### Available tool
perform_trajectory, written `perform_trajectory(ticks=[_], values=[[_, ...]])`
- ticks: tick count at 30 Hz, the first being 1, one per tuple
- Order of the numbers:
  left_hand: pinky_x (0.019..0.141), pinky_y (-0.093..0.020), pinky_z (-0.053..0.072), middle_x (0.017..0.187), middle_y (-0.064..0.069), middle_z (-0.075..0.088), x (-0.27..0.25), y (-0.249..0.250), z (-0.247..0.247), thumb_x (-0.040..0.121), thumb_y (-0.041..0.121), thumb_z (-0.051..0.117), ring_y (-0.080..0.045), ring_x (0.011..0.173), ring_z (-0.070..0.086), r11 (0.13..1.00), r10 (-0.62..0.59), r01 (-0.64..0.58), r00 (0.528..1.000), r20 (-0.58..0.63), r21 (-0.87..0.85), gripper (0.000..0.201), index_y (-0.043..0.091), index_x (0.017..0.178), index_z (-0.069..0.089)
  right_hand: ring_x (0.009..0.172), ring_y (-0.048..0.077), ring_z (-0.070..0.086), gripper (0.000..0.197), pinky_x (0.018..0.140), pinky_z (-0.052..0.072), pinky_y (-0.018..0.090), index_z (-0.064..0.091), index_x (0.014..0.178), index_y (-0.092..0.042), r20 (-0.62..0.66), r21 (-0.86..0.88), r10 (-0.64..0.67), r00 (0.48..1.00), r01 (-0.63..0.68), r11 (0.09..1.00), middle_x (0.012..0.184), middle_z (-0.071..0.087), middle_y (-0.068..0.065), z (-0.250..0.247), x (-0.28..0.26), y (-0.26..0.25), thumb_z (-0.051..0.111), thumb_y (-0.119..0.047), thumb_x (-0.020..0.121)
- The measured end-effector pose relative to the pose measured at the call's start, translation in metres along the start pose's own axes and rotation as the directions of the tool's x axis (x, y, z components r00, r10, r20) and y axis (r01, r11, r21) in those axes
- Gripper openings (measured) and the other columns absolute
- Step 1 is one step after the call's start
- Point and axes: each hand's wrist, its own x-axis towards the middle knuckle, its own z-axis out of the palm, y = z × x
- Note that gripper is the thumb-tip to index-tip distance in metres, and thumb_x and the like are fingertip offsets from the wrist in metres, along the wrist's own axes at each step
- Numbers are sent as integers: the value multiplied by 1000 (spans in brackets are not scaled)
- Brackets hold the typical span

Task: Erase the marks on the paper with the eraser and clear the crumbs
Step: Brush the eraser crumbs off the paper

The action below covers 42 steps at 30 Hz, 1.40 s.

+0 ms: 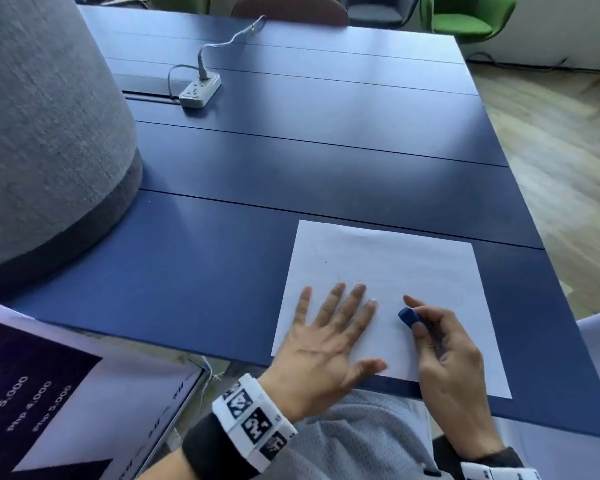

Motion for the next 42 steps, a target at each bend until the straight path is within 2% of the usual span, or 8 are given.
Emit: perform_trajectory(ticks=[7,13,17,23,27,30,36,42], values=[[110,-70,17,160,-18,19,-39,-67,9,102,59,5,-33,147,19,934,-346,357,909,-232,8,81,-4,150,26,106,-6,61,20,89,45,7,62,105,-22,-6,49,25,1000,-25,998,113,66,-22,-1,-1,-5,53,-9,94],[109,-59,11,162,-10,18,-22,5,17,100,64,14,-29,148,19,997,-23,37,980,-199,67,78,7,151,32,109,-6,59,20,93,44,9,62,103,-23,-14,39,21,1000,-21,999,115,66,-18,-1,-3,-4,53,-7,94],[107,-58,16,158,-15,26,-24,-19,15,99,65,12,-31,145,27,968,-236,246,958,-161,41,84,1,148,35,106,-7,60,21,90,43,5,62,103,-20,-12,53,25,1000,-24,998,114,67,-17,0,-2,-7,52,-4,94],[109,-60,8,164,-8,10,-28,-11,10,96,69,6,-31,150,10,997,-68,71,993,-98,26,83,14,156,19,103,-10,60,22,86,43,2,62,101,-23,-28,52,28,999,-26,998,108,68,-22,-1,-2,-9,53,-5,94],[115,-54,-16,154,-3,-37,-38,-34,-15,65,74,-38,-21,143,-32,930,-366,366,926,94,15,104,13,149,-27,102,-11,59,21,85,42,1,62,103,-21,6,-3,13,1000,-13,1000,112,66,-17,-1,-1,-7,55,-4,93],[118,-48,-15,152,-9,-41,-33,-53,-47,61,76,-31,-22,142,-34,881,-472,471,869,152,43,109,7,146,-30,103,-10,59,23,86,41,0,62,102,-23,46,-91,-8,999,12,996,116,64,-15,2,-1,-4,56,-3,92],[119,-48,-10,159,-8,-26,48,-44,-92,93,69,10,-21,146,-25,969,-144,118,983,112,215,90,7,153,-16,107,-11,56,26,90,38,-1,62,104,-23,42,-165,-48,998,54,985,119,63,-9,3,-2,-1,57,-2,91],[119,-48,-10,160,-5,-24,99,-23,-70,96,67,17,-21,148,-19,969,66,-133,952,298,210,83,15,155,-11,104,-6,58,28,87,38,-3,62,96,-27,9,-196,-66,998,67,978,117,65,-11,5,-2,2,60,-1,88]])
